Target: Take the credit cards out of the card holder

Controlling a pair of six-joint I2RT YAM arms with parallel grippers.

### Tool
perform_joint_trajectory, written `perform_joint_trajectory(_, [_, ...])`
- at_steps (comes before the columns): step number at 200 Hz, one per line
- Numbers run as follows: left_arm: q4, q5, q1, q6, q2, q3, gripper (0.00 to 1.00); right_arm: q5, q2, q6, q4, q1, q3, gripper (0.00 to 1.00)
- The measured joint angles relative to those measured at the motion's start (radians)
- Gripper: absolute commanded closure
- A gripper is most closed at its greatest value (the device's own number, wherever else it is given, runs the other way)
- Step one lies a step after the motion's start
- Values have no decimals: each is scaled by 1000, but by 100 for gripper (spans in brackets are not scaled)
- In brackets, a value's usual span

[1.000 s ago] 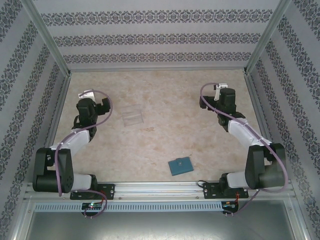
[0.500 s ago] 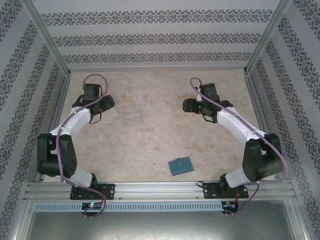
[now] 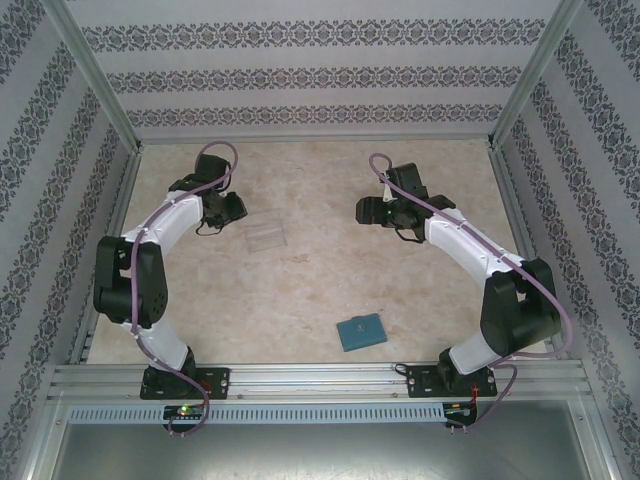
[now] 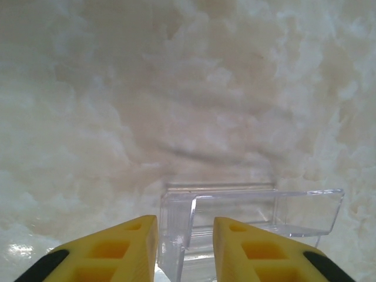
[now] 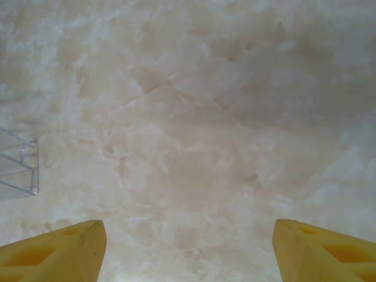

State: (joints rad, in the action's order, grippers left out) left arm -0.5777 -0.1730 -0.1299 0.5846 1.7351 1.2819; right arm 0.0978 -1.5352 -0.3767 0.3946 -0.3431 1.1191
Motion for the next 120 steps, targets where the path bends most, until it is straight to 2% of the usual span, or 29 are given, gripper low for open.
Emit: perform_joint_trajectory(120, [-62, -11, -27, -1, 116, 69, 88, -3, 0, 1, 14, 0, 0, 24])
